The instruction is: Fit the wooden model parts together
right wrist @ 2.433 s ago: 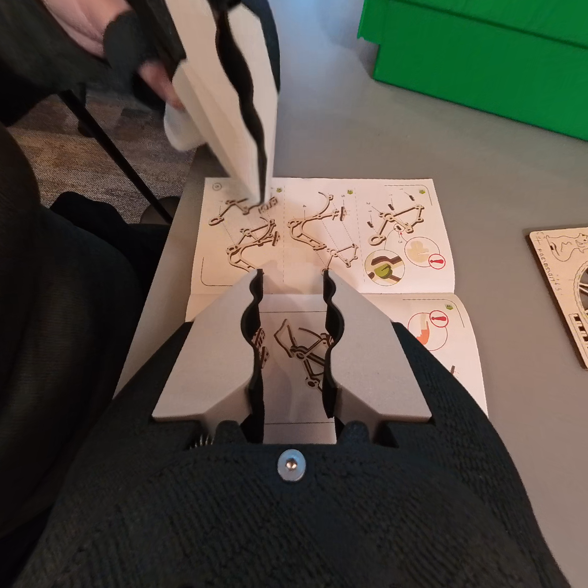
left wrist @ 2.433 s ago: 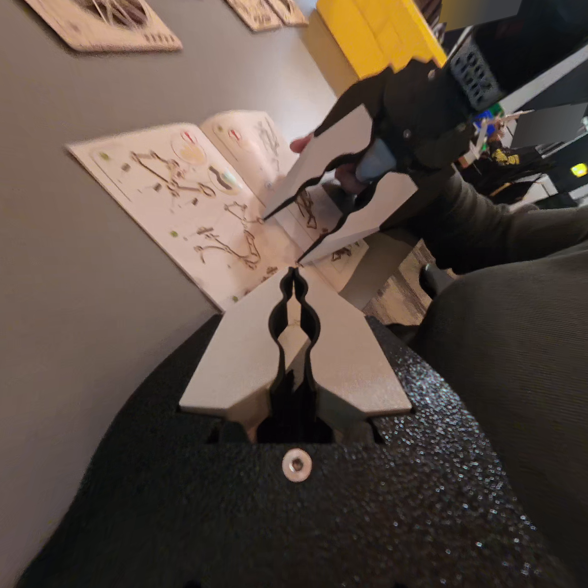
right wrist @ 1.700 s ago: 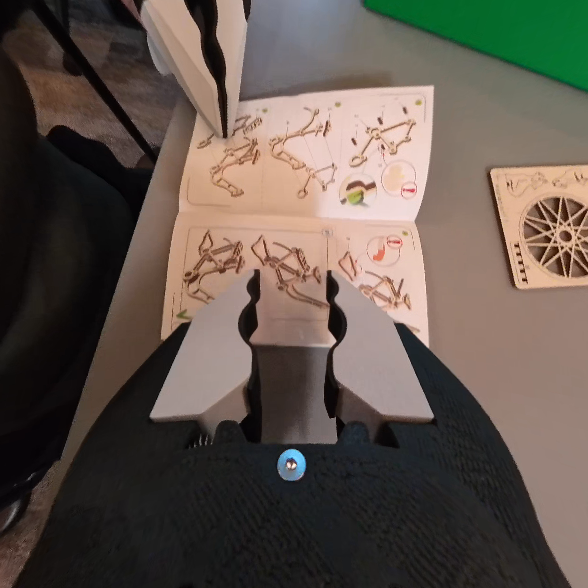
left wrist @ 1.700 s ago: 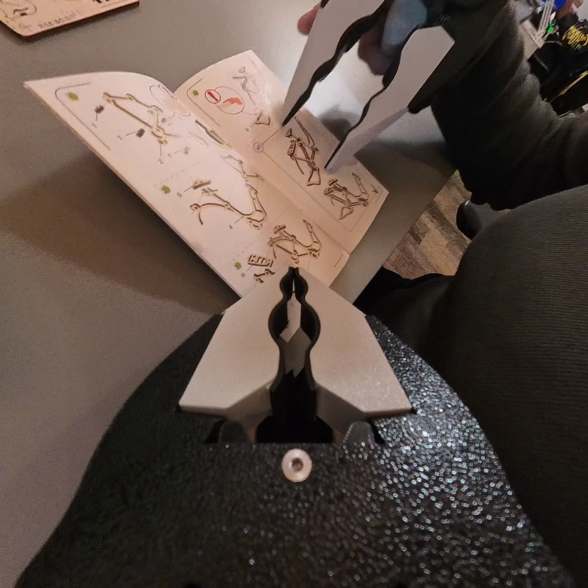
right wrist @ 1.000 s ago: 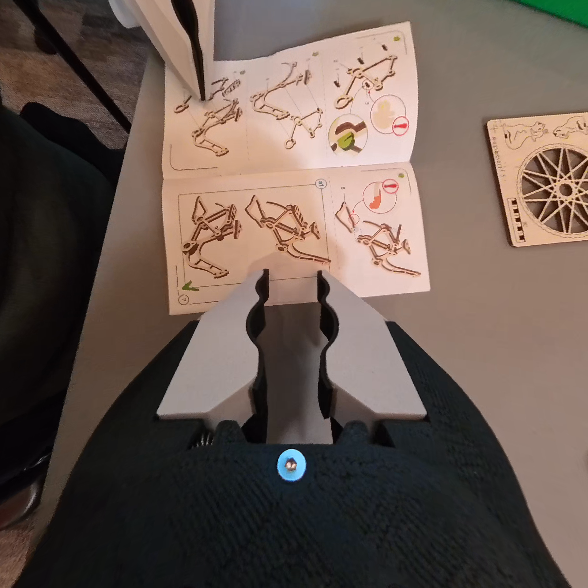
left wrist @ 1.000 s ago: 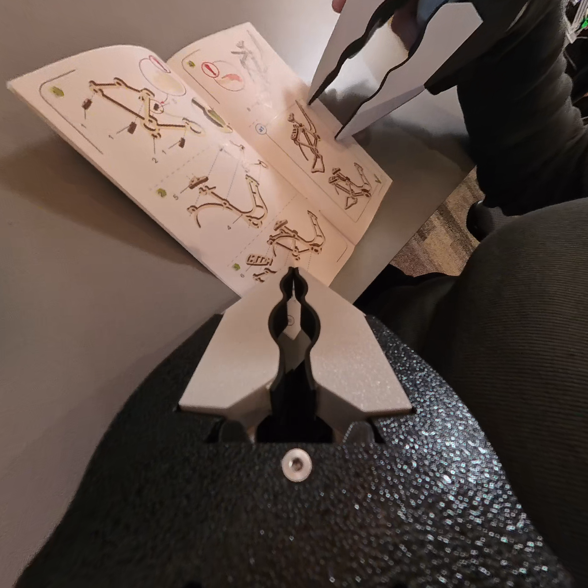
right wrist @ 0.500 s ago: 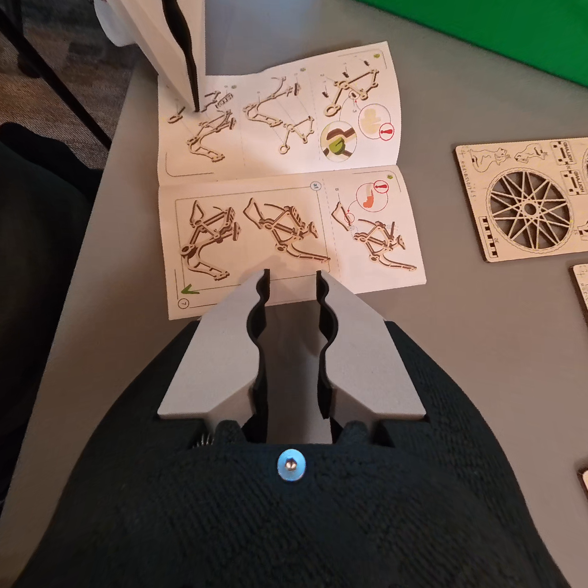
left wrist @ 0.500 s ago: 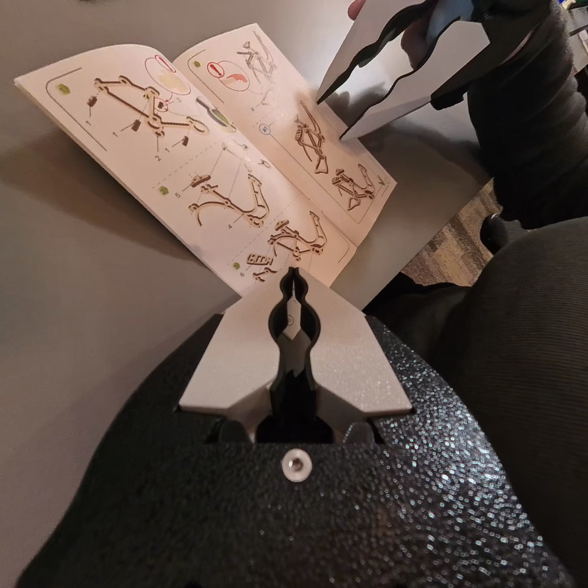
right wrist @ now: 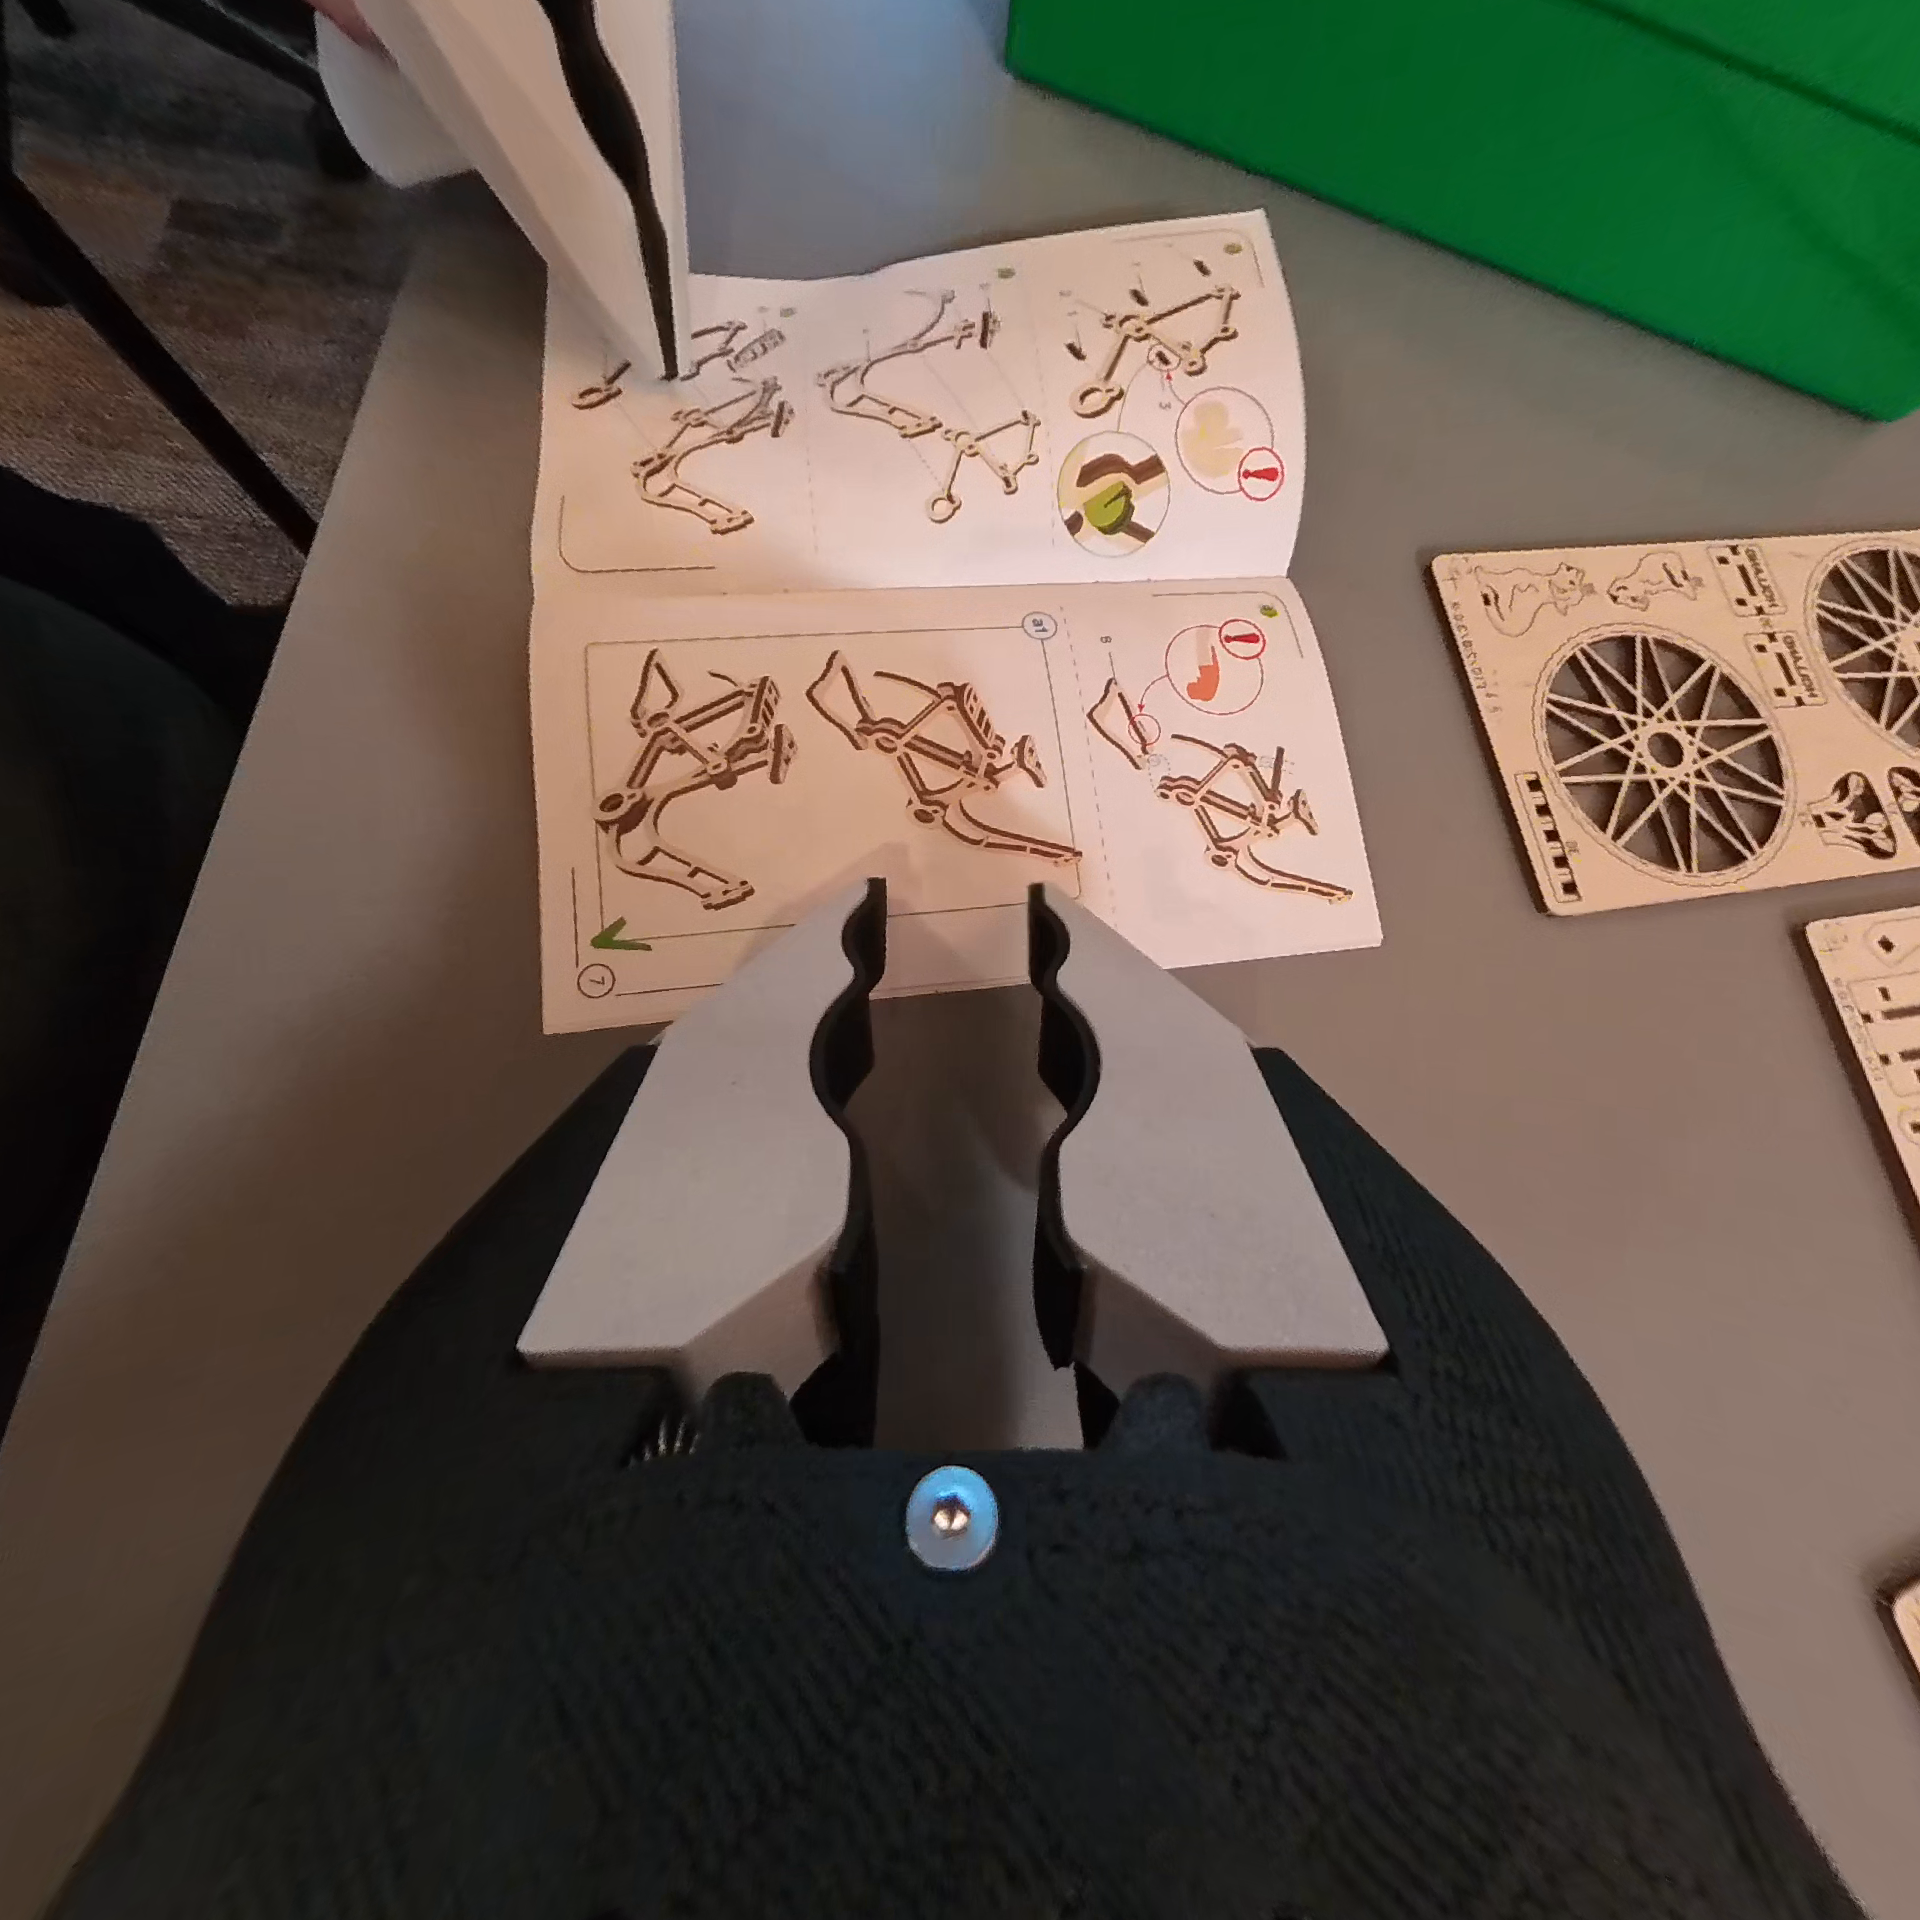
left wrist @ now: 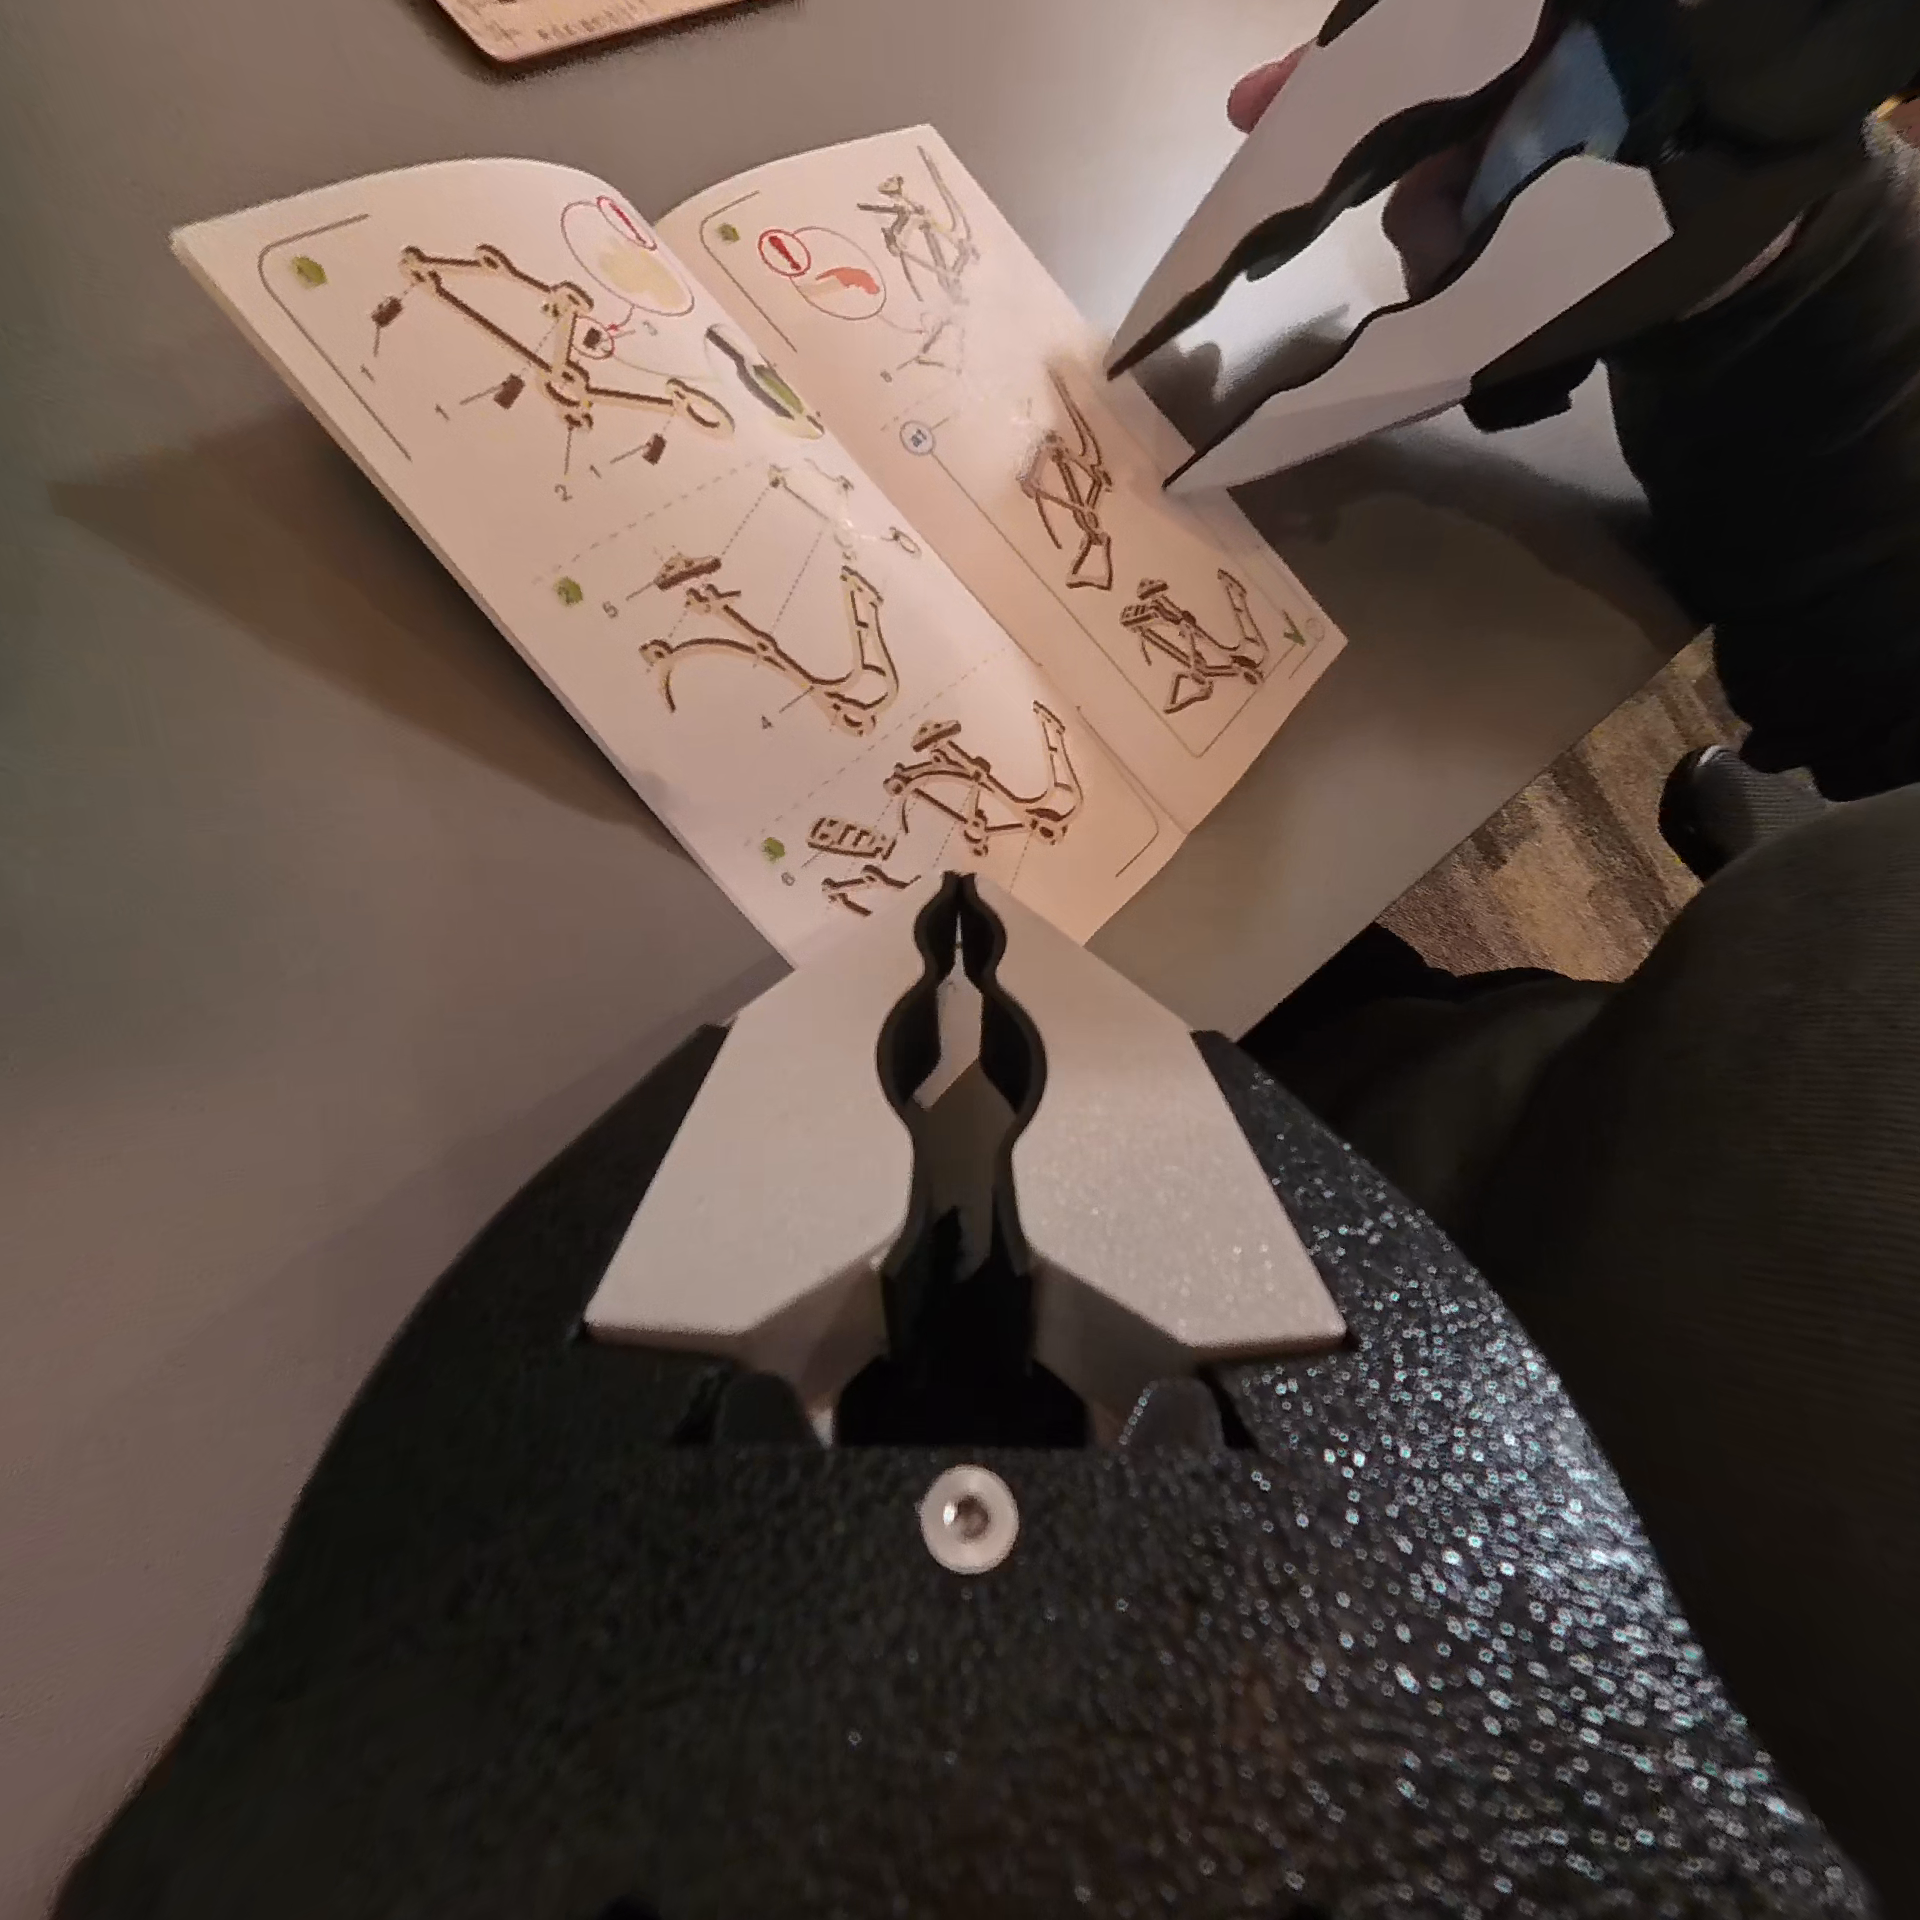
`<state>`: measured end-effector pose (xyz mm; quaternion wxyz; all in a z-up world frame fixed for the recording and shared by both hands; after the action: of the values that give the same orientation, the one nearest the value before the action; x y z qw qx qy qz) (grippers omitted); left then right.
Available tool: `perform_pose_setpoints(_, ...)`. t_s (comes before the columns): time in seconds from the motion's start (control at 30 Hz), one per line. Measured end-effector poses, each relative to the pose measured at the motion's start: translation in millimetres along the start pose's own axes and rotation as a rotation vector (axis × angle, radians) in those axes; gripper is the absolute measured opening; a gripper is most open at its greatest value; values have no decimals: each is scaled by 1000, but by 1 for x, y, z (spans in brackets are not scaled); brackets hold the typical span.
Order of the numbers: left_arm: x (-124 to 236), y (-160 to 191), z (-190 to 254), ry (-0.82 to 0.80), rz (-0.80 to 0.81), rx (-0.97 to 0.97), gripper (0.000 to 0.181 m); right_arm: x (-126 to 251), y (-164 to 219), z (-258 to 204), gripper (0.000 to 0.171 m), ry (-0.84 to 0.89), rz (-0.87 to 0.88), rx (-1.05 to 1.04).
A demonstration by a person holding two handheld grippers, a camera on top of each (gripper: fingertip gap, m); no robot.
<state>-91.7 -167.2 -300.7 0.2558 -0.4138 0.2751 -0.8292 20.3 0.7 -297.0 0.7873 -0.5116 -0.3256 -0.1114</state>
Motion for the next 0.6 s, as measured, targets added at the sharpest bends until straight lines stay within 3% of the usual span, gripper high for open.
perform_pose_setpoints(0.6, 13, -9, -8, -88, 93, 3, 0, -5, -4, -2, 29, 16, 29, -34)
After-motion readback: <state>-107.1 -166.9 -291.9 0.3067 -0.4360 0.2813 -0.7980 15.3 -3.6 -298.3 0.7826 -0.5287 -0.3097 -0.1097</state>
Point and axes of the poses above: each gripper's, where its closed fingertips meet, x back along the fingers, y out of its underside, z = x × y across the jaws, the point moved 6 cm from there along x, back along the fingers, and after that the axes turned 12 degrees about y, right-handed, at the moved point
